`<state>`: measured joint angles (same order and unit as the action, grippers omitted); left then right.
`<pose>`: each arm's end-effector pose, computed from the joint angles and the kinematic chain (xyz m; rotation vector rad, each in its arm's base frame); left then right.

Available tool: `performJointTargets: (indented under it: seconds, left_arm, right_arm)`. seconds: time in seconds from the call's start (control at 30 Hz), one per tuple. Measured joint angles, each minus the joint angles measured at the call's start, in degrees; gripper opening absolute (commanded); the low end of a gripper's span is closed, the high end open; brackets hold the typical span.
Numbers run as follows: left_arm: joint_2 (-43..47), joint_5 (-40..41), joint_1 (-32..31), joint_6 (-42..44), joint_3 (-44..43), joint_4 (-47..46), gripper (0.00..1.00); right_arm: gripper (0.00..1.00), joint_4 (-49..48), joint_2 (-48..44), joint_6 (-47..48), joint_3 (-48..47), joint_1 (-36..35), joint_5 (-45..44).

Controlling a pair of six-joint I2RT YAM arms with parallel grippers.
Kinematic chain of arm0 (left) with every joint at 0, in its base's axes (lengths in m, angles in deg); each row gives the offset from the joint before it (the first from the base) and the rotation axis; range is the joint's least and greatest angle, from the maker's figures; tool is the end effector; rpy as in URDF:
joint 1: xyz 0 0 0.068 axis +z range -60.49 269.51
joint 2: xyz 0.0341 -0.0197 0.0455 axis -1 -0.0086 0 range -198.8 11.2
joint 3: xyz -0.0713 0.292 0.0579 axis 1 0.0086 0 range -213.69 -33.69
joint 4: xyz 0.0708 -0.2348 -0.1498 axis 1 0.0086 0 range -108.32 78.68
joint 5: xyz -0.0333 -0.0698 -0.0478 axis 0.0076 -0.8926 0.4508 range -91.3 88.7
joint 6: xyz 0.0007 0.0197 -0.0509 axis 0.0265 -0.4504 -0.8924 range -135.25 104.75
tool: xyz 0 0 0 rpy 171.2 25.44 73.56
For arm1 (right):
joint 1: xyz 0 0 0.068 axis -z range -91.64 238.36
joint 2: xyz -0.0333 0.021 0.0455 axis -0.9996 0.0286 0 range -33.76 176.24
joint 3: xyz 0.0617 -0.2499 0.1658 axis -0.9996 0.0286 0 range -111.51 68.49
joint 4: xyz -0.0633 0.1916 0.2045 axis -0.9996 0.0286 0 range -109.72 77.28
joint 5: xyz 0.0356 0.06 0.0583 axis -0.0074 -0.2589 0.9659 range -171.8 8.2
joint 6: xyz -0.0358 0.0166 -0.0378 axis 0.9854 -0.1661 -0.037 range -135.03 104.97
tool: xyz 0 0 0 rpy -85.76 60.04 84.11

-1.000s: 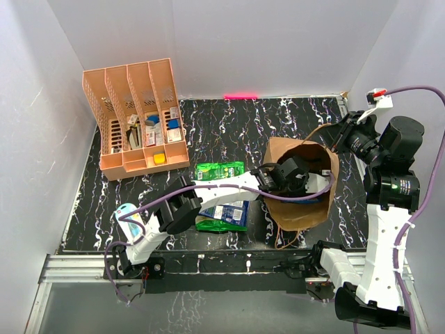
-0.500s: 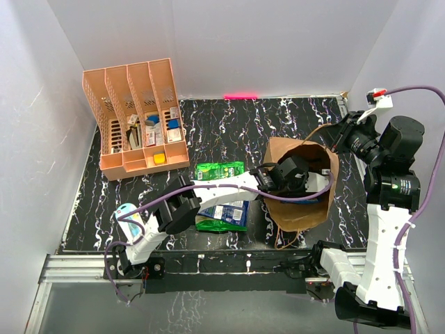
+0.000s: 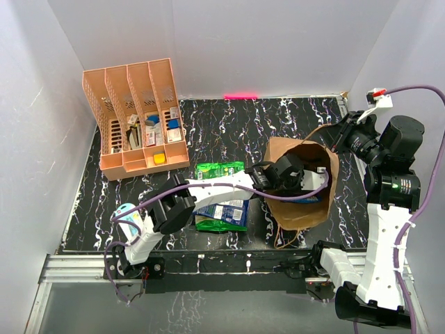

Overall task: Take the snacks out of the paper bag
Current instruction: Take out the snack from the paper bag.

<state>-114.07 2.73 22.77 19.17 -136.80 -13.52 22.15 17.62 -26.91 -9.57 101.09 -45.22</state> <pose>0.2258 -0.5186 0.2597 1.5564 1.3367 -0.2808 0.1512 -0.0118 0.4954 -0.0597 1.8185 0.5731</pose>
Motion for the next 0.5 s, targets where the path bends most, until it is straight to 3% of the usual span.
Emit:
performJointTargets:
  seconds: [0.17,0.5]
  left_arm:
    - [0.0,0.22,0.72,0.11,-0.02,-0.48,0.28]
    - [0.0,0.11,1.01,0.17,0.07,-0.46,0.36]
  right_arm:
    - [0.08,0.09,0.0,0.0,-0.15,0.0,-0.02]
    - [0.08,0.13,0.0,0.24,-0.15,-0.04,-0.42]
